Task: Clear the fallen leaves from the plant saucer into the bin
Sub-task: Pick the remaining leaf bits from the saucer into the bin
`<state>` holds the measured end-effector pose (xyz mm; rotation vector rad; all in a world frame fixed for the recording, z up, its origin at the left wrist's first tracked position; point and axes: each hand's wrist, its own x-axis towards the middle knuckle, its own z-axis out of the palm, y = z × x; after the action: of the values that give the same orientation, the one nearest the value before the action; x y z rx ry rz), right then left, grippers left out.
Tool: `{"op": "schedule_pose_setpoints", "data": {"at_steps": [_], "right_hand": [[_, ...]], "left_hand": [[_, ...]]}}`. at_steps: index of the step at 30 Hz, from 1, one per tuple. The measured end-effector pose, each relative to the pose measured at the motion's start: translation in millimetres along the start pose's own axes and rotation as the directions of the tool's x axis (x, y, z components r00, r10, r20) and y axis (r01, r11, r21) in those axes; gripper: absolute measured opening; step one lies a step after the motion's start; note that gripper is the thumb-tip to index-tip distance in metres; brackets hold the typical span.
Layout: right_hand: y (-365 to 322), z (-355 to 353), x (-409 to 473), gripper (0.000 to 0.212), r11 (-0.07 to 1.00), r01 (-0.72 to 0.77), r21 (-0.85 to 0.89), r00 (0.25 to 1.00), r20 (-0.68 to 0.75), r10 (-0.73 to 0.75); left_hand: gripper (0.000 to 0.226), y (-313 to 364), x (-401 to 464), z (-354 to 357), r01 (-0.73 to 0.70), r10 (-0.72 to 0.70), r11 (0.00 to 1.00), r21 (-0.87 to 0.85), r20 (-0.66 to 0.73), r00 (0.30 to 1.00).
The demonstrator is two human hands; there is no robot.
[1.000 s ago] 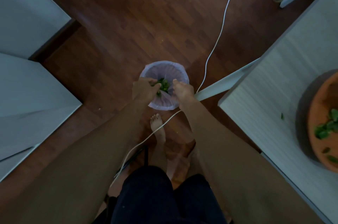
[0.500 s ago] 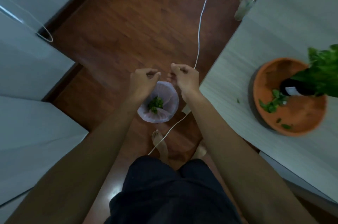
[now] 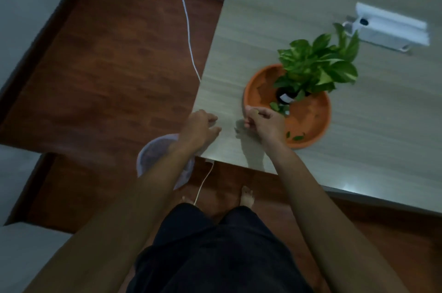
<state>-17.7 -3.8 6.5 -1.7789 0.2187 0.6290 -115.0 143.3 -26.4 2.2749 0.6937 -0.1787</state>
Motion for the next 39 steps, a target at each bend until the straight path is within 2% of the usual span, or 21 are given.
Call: {"op": "schedule_pose_setpoints", "data": {"at_steps": [2,4,6,9,15,20,23,25,28,30,32,34,36,39], "right_hand": [[2.6,-32.3,10.0,0.009,0.999,-0.035,-0.027,0.998,-0.044,0.033],[8.2,-56.7,21.2,0.009,0.995,-0.042,-0.092,0.994,-0.104,0.032],[11.4,-78.1,31.3,0.021,0.976,-0.033,-0.214,0.985,-0.171,-0.005],[10.2,-103.9,42.9,0.031,0.909,0.007,-0.418,0.977,-0.191,-0.095],[0.3,-119.0,62.2,0.033,0.801,0.162,-0.577,0.968,-0.063,-0.241],[13.1,-115.0,71.6,0.047,0.721,0.300,-0.624,0.953,0.172,-0.247],[23.5,-116.4,72.9,0.041,0.613,0.384,-0.691,0.923,0.276,-0.267],[26.8,-120.2,72.4,0.034,0.597,0.392,-0.700,0.920,0.307,-0.244],[30.0,-132.2,73.6,0.021,0.612,0.418,-0.671,0.908,0.326,-0.262],[27.7,-142.2,75.2,0.019,0.606,0.433,-0.667,0.901,0.302,-0.311],[25.9,-151.7,79.9,0.021,0.590,0.419,-0.691,0.903,0.248,-0.351],[25.2,-160.6,84.9,0.026,0.576,0.391,-0.718,0.910,0.206,-0.360],[24.7,-167.0,90.5,0.031,0.562,0.368,-0.741,0.915,0.182,-0.359],[20.7,-169.4,100.8,0.045,0.535,0.359,-0.765,0.919,0.190,-0.344]], "left_hand": [[0.037,13.6,5.4,22.6,-0.075,0.072,0.992,0.100,0.039,0.997],[0.048,21.6,6.0,38.8,-0.101,0.096,0.986,0.132,0.043,0.994],[0.053,30.0,6.5,52.2,-0.100,0.100,0.986,0.133,0.008,0.995],[0.043,39.3,7.9,66.4,-0.095,0.099,0.991,0.096,-0.030,0.995],[0.009,48.8,10.7,86.5,-0.040,0.048,0.998,0.056,-0.155,0.987],[0.001,51.6,10.7,90.9,-0.010,0.013,1.000,0.020,-0.175,0.985],[0.006,60.7,12.3,85.9,0.008,-0.019,0.999,-0.054,-0.216,0.976],[0.007,74.4,16.7,75.7,-0.003,-0.038,0.991,-0.135,-0.298,0.954],[0.004,102.2,30.2,67.0,-0.108,0.038,0.979,-0.174,-0.366,0.930],[0.005,121.4,39.2,70.5,-0.160,0.100,0.969,-0.189,-0.289,0.952],[0.012,135.1,46.5,78.3,-0.148,0.136,0.976,-0.160,-0.087,0.987],[0.018,138.5,55.6,86.6,-0.138,0.140,0.990,-0.029,0.104,0.985],[0.016,137.0,67.5,87.1,-0.155,0.141,0.983,0.101,0.135,0.981],[0.033,130.3,93.0,84.5,-0.239,0.237,0.919,0.314,0.046,0.970]]}}
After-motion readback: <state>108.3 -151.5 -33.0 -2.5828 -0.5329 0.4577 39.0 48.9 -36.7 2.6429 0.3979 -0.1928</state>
